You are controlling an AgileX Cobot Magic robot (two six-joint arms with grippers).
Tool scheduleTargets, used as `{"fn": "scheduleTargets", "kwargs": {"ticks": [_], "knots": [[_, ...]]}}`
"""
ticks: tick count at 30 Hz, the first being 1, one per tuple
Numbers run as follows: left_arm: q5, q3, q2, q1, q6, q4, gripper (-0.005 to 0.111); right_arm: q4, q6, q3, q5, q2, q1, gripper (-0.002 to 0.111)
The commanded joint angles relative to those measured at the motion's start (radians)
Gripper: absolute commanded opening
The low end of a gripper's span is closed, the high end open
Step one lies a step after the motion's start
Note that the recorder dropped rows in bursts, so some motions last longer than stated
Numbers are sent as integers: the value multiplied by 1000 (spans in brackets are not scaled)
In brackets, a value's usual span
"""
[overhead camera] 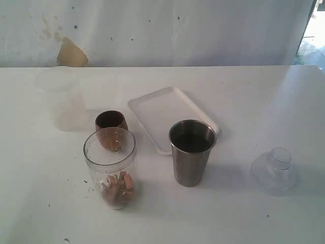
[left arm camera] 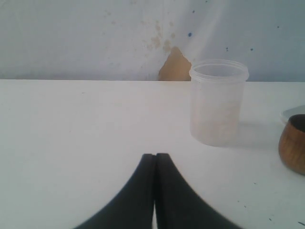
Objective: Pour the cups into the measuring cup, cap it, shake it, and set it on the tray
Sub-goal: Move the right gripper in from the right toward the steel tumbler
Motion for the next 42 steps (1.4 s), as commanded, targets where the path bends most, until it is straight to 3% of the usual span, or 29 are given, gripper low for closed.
{"fn": "scheduleTargets", "kwargs": {"ticks": [1, 9, 25, 34, 42], "knots": [[-8, 4, -4, 0, 0, 2, 0, -97, 138, 2, -5, 73, 0, 105], [-8, 4, -4, 0, 0, 2, 0, -409, 310, 2, -199, 361, 0, 104], [-8, 4, -4, 0, 0, 2, 0, -500, 106, -98, -647, 1217, 0, 104], [-8, 4, -4, 0, 0, 2, 0, -516, -41, -227, -754, 1554, 0, 104], [-8, 4, -4, 0, 0, 2, 0, -553, -110, -306, -758, 1714, 0, 104]]}}
